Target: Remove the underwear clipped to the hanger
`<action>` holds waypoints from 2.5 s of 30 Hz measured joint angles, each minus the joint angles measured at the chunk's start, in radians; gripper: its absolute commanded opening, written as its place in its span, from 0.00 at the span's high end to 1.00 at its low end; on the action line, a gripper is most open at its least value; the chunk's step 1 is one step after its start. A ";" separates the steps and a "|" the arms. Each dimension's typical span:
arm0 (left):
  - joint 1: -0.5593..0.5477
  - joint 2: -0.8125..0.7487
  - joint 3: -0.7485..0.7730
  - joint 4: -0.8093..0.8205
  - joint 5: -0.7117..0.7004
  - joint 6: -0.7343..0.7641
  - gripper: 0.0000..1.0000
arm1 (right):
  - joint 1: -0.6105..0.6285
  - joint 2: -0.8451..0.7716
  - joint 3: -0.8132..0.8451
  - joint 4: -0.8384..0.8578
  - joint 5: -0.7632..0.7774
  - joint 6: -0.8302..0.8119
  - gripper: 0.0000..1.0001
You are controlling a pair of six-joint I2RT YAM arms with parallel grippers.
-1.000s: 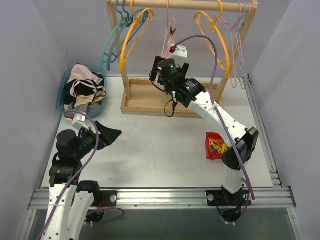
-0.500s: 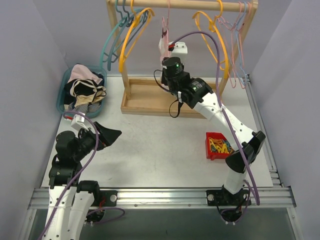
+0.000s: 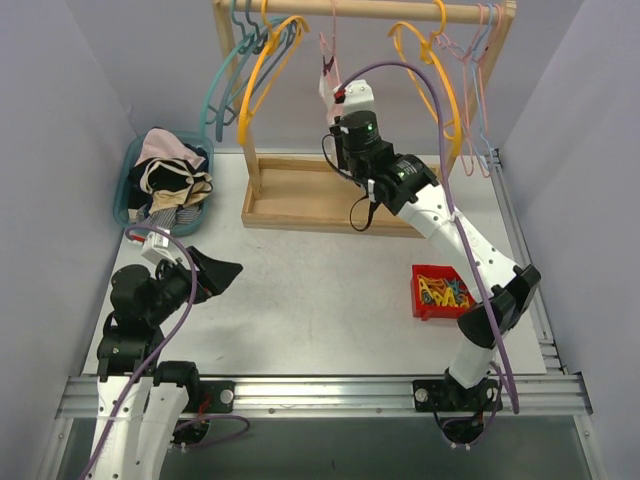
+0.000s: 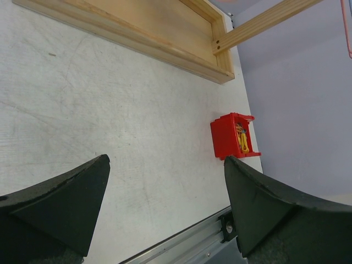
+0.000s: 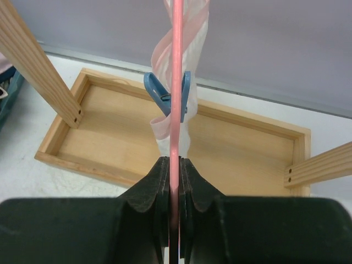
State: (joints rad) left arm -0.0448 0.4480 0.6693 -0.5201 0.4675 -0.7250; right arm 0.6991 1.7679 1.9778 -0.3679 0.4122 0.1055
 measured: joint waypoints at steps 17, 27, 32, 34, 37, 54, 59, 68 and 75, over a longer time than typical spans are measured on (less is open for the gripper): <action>0.000 0.032 0.000 0.001 -0.003 0.000 0.06 | -0.024 -0.211 -0.254 0.420 -0.013 -0.197 1.00; 0.000 0.036 0.000 0.007 -0.002 -0.002 0.06 | -0.023 -0.430 -0.546 0.419 -0.071 -0.132 1.00; 0.000 0.058 0.000 0.039 0.016 -0.014 0.06 | 0.011 -0.678 -0.761 0.400 -0.120 -0.085 1.00; 0.000 0.071 0.000 0.063 0.026 -0.023 0.06 | 0.042 -0.770 -0.821 0.393 -0.135 -0.073 1.00; 0.000 0.093 0.000 0.097 0.044 -0.031 0.06 | 0.090 -0.893 -0.898 0.393 -0.152 -0.059 1.00; 0.000 0.109 -0.051 0.200 0.101 -0.090 0.06 | 0.204 -0.986 -1.112 0.216 0.011 0.119 1.00; 0.000 0.101 -0.092 0.238 0.109 -0.111 0.06 | 0.448 -0.766 -1.149 0.307 0.191 0.179 1.00; -0.040 0.075 -0.213 0.325 0.109 -0.182 0.06 | 0.544 -0.537 -1.300 0.545 0.212 0.317 1.00; -0.212 0.080 -0.312 0.425 0.043 -0.271 0.06 | 0.545 -0.505 -1.370 0.699 0.209 0.385 1.00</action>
State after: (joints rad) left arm -0.2573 0.5278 0.3573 -0.0956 0.5102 -0.9962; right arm 1.2438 1.2633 0.6075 0.3313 0.6216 0.4908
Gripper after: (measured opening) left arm 0.942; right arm 0.066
